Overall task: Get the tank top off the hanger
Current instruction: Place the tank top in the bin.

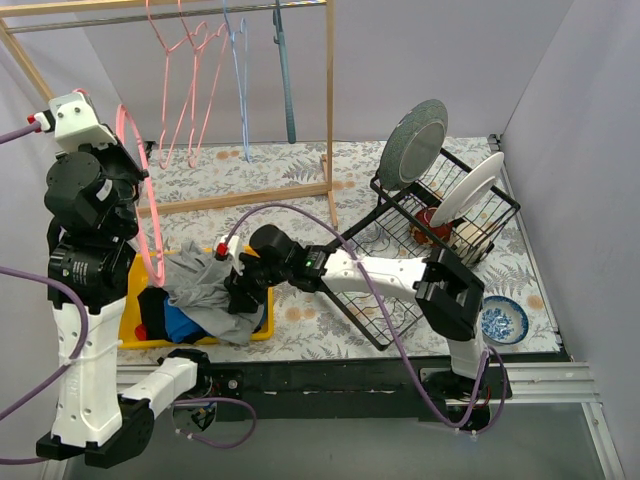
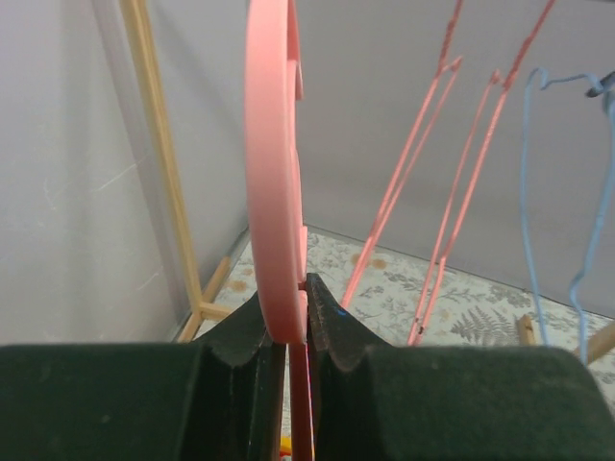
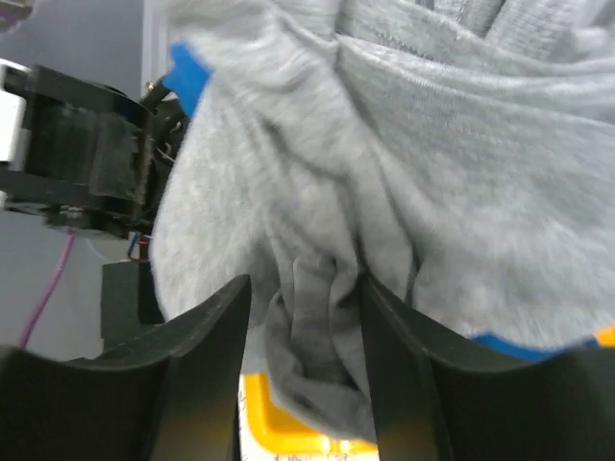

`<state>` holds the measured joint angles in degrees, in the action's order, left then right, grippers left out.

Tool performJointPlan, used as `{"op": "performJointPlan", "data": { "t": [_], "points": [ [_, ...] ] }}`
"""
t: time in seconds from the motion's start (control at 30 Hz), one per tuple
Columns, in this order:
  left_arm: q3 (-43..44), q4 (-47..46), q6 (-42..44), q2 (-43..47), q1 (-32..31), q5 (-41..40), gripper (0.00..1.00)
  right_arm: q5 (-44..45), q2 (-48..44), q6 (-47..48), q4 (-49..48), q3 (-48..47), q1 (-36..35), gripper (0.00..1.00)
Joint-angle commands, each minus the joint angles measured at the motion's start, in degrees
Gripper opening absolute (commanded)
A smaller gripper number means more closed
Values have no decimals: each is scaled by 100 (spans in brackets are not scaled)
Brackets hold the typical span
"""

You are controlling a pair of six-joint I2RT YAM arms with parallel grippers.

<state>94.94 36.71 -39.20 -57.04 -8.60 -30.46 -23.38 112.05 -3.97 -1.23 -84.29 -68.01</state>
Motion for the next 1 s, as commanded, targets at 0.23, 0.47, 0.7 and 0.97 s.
{"op": "performJointPlan", "data": {
  "t": [0.23,0.47,0.7,0.97],
  "points": [
    [465,478,-413,631,-19,1042,0,-500,-1747,-253,360,-746,-11,69],
    [702,136,-695,1264,-19,891,0,-450,-1906,-954,353,-2029,-11,65],
    [227,-1051,-799,2205,-19,2402,0,1378,-1933,-1809,-1045,-2345,-11,71],
    [0,-1324,-1248,2328,-19,4273,0,1863,-887,-1932,-509,-4236,-11,74]
  ]
}}
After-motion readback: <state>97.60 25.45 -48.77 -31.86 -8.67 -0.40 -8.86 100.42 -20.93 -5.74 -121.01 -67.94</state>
